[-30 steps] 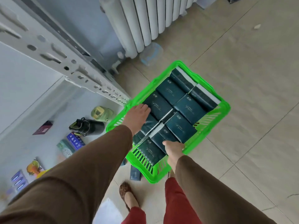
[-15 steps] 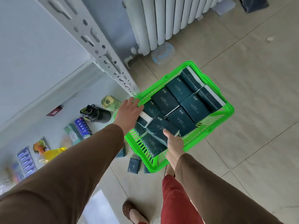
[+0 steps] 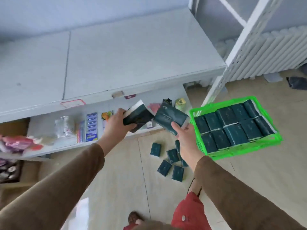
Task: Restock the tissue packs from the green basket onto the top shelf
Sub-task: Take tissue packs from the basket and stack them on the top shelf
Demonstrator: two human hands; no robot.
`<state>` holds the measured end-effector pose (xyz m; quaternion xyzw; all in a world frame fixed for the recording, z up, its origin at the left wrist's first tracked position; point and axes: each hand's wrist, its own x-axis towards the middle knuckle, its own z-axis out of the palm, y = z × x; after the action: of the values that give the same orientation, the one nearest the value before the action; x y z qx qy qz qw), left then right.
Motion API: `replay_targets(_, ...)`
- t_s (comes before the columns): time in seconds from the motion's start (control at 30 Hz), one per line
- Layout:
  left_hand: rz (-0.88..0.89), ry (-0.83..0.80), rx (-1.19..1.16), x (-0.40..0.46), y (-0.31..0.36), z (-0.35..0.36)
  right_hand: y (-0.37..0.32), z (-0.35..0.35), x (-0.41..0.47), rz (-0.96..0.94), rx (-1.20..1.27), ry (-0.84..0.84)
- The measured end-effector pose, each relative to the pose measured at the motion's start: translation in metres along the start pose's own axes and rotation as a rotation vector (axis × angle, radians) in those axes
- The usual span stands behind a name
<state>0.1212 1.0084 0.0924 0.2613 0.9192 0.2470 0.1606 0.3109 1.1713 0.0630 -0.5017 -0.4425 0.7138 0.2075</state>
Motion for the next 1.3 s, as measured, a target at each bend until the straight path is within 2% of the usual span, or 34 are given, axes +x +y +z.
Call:
replay_targets(0.1,-0.084,0.125,-0.074,-0.037,-0.079,-0.083,0.006,0.08,-0.051,-0.034,-0.086,-0.218)
replay_targets(0.2,-0.109,0.237,-0.065,-0.059,-0.144,-0.156,0.008,0.158,-0.091,-0.085,-0.172,-0.341)
replay_targets(0.4,-0.161,0.4,-0.063,-0.065,-0.247,-0.265,0.001,0.299,-0.125,-0.269,-0.336,-0.482)
replay_targets(0.53,-0.204,0.464,0.07,-0.041,-0.307,-0.321,0.003,0.383,-0.116,-0.366,-0.389,-0.545)
replay_targets(0.97,-0.427,0.484,0.12,0.08,-0.495,-0.48,0.022,0.688,-0.074,-0.472,-0.591,-0.717)
replay_targets(1.13,-0.387,0.437,0.185,0.134,-0.553,-0.526,0.034,0.773,-0.066,-0.521,-0.716,-0.706)
replay_targets(1.3,-0.262,0.368,0.232,0.189,-0.59,-0.557,0.054,0.83,-0.065,-0.522,-0.774,-0.666)
